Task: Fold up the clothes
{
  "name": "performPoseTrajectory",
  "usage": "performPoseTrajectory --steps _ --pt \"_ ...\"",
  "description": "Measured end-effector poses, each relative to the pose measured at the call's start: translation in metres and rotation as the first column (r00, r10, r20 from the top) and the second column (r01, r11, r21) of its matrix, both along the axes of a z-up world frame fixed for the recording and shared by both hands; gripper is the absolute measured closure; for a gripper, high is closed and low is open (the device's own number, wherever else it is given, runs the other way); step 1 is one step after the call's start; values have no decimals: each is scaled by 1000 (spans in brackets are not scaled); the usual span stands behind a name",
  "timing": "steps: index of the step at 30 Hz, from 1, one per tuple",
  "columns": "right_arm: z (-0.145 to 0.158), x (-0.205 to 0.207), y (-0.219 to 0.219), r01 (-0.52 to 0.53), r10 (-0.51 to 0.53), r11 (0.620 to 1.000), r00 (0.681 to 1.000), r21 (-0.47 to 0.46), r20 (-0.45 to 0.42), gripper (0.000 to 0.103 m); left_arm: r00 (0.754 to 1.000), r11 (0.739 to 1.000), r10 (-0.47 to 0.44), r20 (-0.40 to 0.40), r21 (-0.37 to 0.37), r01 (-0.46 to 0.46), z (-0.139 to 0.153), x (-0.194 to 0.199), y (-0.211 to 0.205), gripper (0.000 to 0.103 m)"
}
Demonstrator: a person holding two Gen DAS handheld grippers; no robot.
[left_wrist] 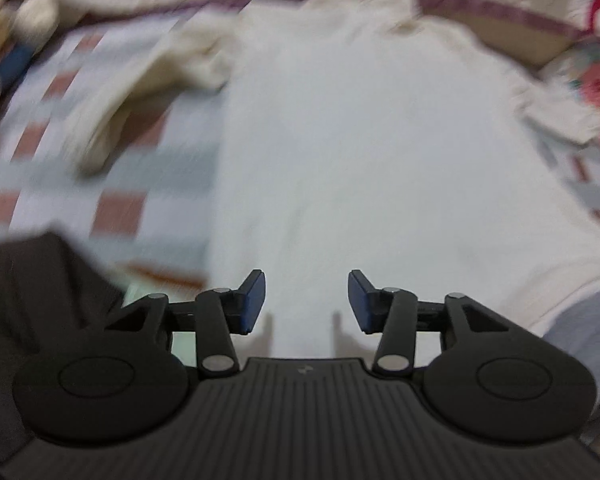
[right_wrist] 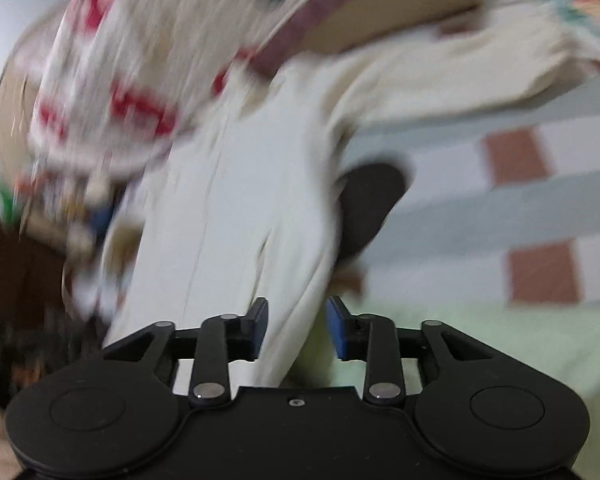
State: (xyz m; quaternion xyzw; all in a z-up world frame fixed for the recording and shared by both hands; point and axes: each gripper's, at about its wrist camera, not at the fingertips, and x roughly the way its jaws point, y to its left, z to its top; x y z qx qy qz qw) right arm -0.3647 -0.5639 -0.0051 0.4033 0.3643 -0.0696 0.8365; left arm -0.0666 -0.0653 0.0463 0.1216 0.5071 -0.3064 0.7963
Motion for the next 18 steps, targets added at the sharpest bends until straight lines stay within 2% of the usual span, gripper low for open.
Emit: performPoseTrajectory --steps 2,4,5,6,8,9,12,14,18 --pt "-6 -1 -35 104 -104 995 994 -10 16 53 998 998 -50 24 -38 50 10 2 -34 53" --pt "-15 2 -72 191 -191 981 982 -40 6 45 987 988 -141 76 -53 145 15 0 -81 45" --pt "-22 5 -93 239 -241 969 971 -67 -12 45 972 976 -204 113 -53 211 16 -4 -108 36" --pt "-29 9 -113 277 -282 955 959 -101 -30 45 946 956 -280 160 -45 291 16 -10 -137 33" --pt "-44 18 -142 305 -321 934 945 -187 -61 45 908 924 -371 194 -23 382 10 -19 -188 33" --pt "-51 22 -155 314 -339 921 938 -230 -74 45 900 914 -394 187 -23 405 6 -21 -216 33" --pt "-72 29 -185 342 -370 899 927 -276 -58 45 898 901 -413 151 -77 427 -13 -16 -290 33" --pt "-86 28 -201 390 -401 896 916 -212 -9 45 901 900 -407 150 -99 423 -29 -10 -330 33" --pt "-108 30 -219 460 -459 876 887 -144 42 45 898 907 -394 198 -73 414 -65 -2 -387 34"
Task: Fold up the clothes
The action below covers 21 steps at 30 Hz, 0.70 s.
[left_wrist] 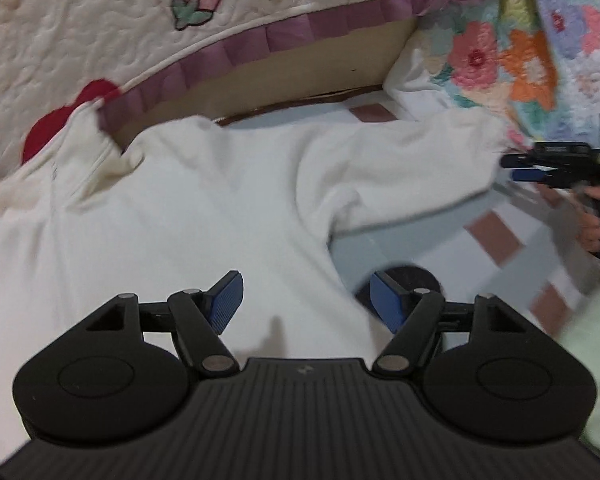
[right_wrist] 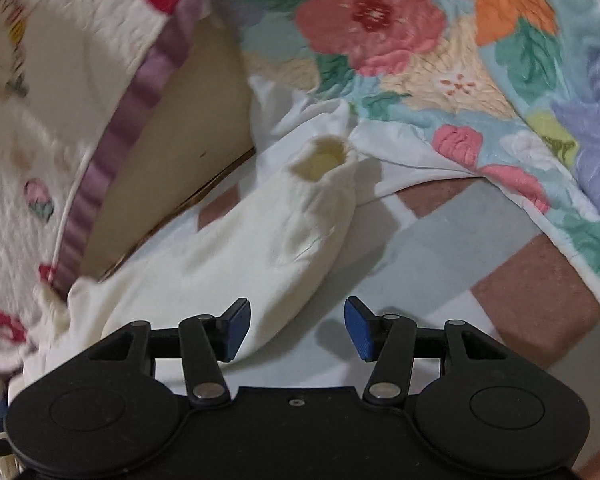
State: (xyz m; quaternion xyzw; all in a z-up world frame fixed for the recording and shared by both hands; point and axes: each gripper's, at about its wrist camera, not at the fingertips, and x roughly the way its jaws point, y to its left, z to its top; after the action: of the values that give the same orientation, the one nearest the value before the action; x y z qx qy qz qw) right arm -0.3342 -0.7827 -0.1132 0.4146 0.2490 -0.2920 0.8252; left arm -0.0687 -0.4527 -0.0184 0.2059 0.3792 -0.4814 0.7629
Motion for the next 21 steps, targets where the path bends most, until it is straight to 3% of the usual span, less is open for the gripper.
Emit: performPoseTrajectory --steps 3,7,8,9,12,15,18,21 --pt "-13 12 -8 5 -5 1000 1000 -21 10 44 999 999 44 5 6 -44 -21 10 -19 34" --pt "-15 51 -19 -94 79 979 993 -182 -88 45 995 996 93 34 8 -93 -39 22 -29 34" --pt "-13 61 -21 -112 89 971 989 -214 -115 50 994 995 101 48 10 -101 -42 24 -30 34" --pt "-8 69 -24 -133 102 961 985 -241 -137 94 993 994 104 58 9 -105 -45 27 -30 34" --pt "32 79 -29 -133 94 924 988 -358 -125 94 994 994 108 34 -7 -108 -49 34 -26 34" --pt "85 66 -44 -53 46 898 999 -437 -26 95 994 995 93 -63 -11 -94 -58 37 -21 34" --pt "99 58 -61 -52 17 881 997 -469 -78 96 993 998 55 -108 42 -51 -74 28 -19 33" --pt "68 58 -70 -105 -10 885 970 -453 -243 96 999 998 -1 -35 70 4 -81 11 -18 33"
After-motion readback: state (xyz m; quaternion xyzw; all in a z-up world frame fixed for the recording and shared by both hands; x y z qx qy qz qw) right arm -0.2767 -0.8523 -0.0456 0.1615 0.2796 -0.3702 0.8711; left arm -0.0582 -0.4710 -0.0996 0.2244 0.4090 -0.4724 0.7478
